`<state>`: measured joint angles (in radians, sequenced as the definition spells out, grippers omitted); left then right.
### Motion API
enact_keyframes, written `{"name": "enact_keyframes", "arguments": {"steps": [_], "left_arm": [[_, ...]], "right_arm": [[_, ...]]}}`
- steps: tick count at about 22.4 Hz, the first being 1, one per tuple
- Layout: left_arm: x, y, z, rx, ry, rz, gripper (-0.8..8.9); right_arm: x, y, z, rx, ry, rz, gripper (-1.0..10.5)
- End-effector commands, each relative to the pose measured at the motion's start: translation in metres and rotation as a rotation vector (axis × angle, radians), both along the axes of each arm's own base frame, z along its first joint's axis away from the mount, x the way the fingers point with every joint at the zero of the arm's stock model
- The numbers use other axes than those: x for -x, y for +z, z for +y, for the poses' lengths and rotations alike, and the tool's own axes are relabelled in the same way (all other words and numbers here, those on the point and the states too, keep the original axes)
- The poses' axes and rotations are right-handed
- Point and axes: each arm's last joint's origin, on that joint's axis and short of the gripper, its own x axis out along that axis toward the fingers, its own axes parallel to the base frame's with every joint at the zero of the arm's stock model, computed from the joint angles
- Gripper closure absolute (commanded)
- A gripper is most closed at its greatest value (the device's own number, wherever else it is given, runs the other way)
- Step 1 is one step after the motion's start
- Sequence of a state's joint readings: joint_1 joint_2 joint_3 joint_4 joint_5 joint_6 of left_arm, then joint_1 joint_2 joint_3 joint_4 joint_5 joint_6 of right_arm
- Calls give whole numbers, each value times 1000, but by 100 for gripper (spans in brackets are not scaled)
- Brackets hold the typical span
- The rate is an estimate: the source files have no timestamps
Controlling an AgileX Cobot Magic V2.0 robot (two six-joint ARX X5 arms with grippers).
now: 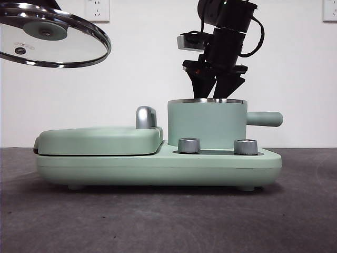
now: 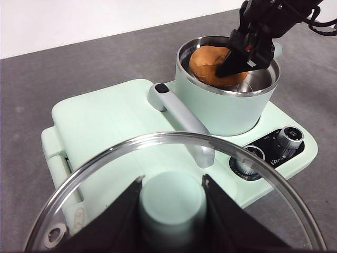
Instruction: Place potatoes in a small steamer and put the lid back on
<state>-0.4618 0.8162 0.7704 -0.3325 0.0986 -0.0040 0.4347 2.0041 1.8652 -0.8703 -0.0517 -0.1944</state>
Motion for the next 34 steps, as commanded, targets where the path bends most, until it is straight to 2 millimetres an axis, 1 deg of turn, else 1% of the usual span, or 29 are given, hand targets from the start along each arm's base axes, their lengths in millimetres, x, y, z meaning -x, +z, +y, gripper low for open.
{"name": "enact_keyframes", "arguments": {"steps": [1,6,10,13,16,18,20,21,23,24,26,29,31,34], "left_arm": [[-1,8,-1,24,2,-41,799],[-1,8,-1,25,2,-41,799],[-1,8,-1,25,2,-43,799],[-1,8,-1,26,2,-44,799],[-1,8,-1,28,3,-46,799],[-1,8,-1,28,3,-46,799],[-1,8,-1,28,3,-46,799],[-1,8,-1,28,3,-45,799],[-1,8,-1,28,3,-45,799],[-1,8,-1,28,3,-46,799],[-1,8,-1,28,3,-47,799],[-1,8,-1,29,2,-46,799],[-1,8,-1,29,2,-47,799],[-1,9,-1,30,1,-50,799]], "right_arm": [[-5,-1,3,-1,8,-15,743],[-6,-3,2,1,7,-4,743],[-8,-10,4,8,8,15,742],[-8,-11,5,4,13,18,741],[-8,-12,6,-13,26,28,665],[-9,-12,6,-17,27,25,646],[-7,-7,5,-22,27,12,606],[-4,1,4,-29,27,-4,606],[8,27,-2,-53,27,-57,606],[18,44,-6,-66,26,-83,606],[44,76,-18,-98,42,-91,607],[85,109,-37,-141,52,-159,608],[114,116,-51,-165,53,-220,609],[154,109,-72,-163,20,-281,621]]}}
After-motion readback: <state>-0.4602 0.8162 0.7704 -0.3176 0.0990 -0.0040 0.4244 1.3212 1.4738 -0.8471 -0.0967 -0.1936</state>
